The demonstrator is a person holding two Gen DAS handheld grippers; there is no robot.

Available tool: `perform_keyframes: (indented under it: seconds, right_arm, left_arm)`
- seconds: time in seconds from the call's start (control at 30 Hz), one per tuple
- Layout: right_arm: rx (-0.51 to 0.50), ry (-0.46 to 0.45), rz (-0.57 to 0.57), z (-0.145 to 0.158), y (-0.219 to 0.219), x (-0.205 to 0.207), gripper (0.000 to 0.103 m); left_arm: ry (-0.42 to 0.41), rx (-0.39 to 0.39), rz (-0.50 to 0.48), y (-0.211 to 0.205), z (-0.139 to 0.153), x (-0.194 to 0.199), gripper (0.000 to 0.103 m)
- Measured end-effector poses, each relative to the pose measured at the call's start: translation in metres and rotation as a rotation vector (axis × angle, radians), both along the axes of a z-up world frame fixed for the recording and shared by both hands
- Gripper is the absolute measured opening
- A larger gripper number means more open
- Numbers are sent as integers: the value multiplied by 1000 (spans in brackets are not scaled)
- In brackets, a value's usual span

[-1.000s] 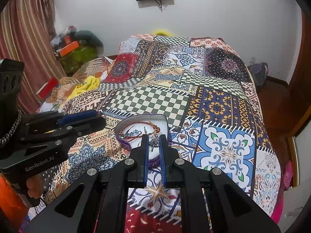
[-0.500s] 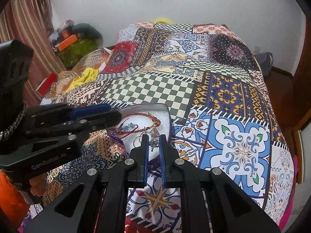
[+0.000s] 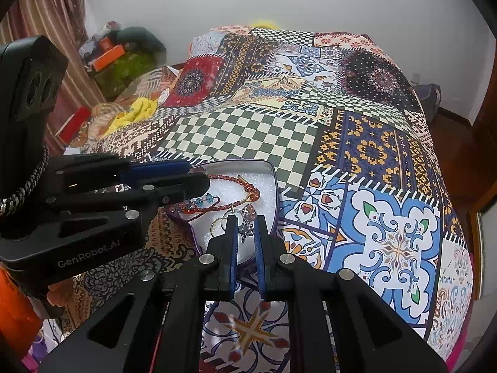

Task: Organize jewelry
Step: 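Lower the ring into the tin and open the left tool, then lift the left tool out of the tin toward the gold ring on the quilt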

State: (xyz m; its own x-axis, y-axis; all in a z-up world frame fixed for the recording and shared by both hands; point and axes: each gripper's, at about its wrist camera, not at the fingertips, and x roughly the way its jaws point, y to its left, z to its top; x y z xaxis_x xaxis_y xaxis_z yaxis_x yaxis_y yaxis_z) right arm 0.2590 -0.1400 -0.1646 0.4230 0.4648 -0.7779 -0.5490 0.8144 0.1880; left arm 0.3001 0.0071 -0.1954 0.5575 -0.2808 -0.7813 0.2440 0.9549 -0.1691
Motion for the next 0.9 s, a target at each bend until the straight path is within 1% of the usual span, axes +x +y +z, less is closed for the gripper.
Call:
perform_keyframes:
  seconds: [0.23, 0.47, 0.57, 0.73, 0.9]
  right_arm:
    - [-17, 3, 5, -3, 0, 0, 9]
    - [-38, 3, 18, -4, 3, -2, 10]
    - [-43, 1, 16, -2, 4, -3, 11]
    - [-45, -8, 7, 3, 2, -5, 19]
    - [-50, -25, -1, 11, 2, -9, 19]
  left_arm:
    - [2, -2, 0, -2, -1, 1, 20]
    - [-26, 9, 1, -1, 8, -6, 21]
    - [-40, 10, 5, 1, 13, -11, 21]
    - [-60, 9, 14, 4, 22, -19, 21]
    - [-73, 16, 25, 8, 31, -28, 21]
